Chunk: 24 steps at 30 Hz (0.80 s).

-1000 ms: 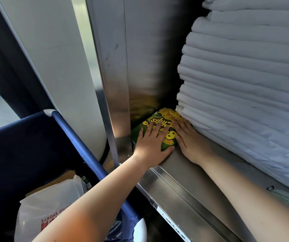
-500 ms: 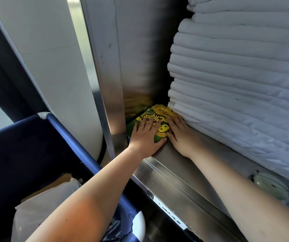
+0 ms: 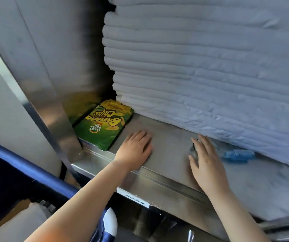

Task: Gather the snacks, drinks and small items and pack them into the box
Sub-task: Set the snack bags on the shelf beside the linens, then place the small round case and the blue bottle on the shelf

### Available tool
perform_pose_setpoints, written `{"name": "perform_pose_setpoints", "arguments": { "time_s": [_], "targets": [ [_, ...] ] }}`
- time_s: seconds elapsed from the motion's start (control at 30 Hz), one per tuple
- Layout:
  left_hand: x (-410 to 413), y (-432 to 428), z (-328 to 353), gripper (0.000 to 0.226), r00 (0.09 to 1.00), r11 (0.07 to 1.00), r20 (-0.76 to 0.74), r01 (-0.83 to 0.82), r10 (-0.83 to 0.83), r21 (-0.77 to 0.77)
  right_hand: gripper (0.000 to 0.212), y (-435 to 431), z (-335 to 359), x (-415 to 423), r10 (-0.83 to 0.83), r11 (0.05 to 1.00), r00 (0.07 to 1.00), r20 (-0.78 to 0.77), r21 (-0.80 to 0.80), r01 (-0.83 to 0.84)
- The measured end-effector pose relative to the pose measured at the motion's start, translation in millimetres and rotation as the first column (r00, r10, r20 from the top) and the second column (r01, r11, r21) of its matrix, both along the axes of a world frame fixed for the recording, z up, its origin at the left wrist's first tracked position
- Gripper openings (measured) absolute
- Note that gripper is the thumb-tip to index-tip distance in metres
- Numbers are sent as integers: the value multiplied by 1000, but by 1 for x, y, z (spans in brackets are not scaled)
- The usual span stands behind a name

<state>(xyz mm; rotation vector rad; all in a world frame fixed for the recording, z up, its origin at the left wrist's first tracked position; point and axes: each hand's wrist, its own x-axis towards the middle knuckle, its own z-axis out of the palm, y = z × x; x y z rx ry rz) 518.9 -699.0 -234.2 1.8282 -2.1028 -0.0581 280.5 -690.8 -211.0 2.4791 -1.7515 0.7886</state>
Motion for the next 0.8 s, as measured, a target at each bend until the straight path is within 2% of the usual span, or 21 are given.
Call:
{"name": "perform_pose_setpoints", "arguments": {
  "time_s": [0.13,0.37,0.53,0.63,0.8],
  "targets": [
    [3,1,0,46,1000,1000,-11,-12,12,-5,47,1,-3,-16,-57,997,998,-8,-42,57],
    [2,2,3,47,1000,1000,6,-21,21,-11,51,-12,3,-9,-163,986,972,-168,-45,158],
    [2,2,1,47,1000,1000,2,-22,22,2,37,-18,10,-4,-174,984,940,-295,-26,174],
    [2,2,-1,47,1000,1000,4,-28,28,1,42,-18,7,4,-110,994,972,-207,-7,112],
    [2,1,-1,48,1000,1000,-1,-25,25,18,43,-19,1,20,37,997,994,107,-65,-30]
  ]
}}
